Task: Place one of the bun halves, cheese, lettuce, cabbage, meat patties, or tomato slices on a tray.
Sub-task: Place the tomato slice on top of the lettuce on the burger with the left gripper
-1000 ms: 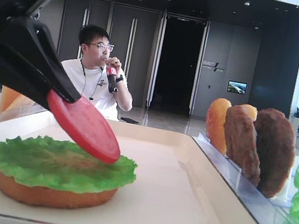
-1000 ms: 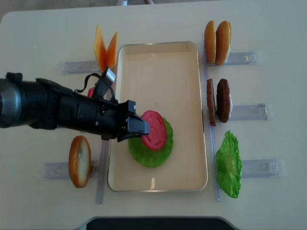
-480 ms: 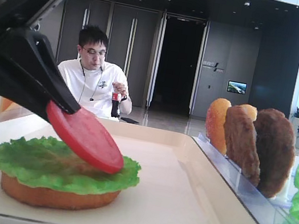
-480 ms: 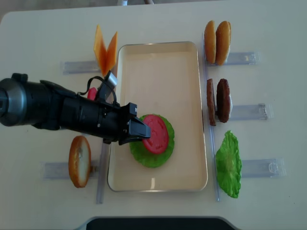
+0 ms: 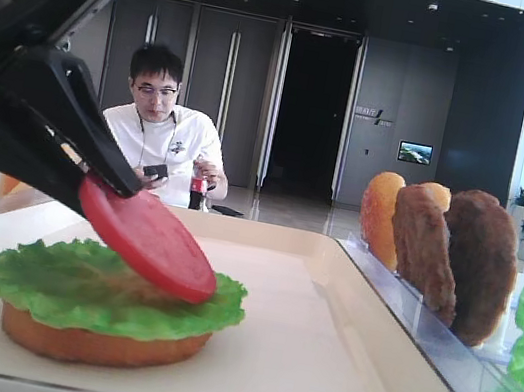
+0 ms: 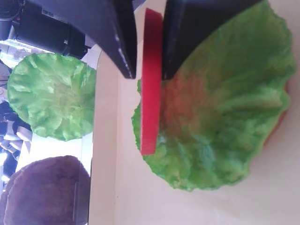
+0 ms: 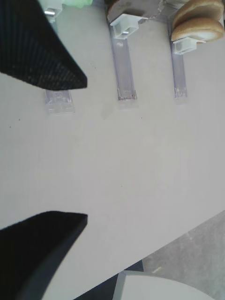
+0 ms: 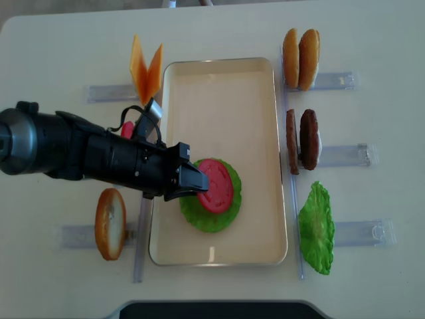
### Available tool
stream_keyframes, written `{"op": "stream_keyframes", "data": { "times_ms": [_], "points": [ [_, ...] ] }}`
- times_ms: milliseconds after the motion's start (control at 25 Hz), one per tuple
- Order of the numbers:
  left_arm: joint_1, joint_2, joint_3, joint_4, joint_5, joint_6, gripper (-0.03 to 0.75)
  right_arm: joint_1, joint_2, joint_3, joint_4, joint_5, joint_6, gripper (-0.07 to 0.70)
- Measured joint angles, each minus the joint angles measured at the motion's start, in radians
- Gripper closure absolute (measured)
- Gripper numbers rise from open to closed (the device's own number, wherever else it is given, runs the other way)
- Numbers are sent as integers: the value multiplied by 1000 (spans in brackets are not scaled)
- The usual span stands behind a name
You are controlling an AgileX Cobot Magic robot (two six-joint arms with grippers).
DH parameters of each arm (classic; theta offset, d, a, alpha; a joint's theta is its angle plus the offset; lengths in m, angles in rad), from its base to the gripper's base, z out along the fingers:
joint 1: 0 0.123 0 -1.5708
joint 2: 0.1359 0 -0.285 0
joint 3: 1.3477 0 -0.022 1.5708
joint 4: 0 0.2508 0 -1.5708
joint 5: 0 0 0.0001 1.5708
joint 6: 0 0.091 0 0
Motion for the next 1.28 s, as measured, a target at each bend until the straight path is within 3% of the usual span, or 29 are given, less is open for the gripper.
{"op": "stream_keyframes", "data": {
  "times_ms": [320, 480, 1040, 1280],
  "points": [
    [0, 4, 0, 0, 0, -11, 325, 0, 0, 0, 0, 0, 0, 94],
    [0, 4, 0, 0, 0, -32, 250, 0, 0, 0, 0, 0, 0, 94],
    [0, 4, 0, 74, 1, -95, 231, 0, 0, 0, 0, 0, 0, 94],
    [-1, -77, 0, 104, -42, -128, 231, 0, 0, 0, 0, 0, 0, 94]
  ]
}}
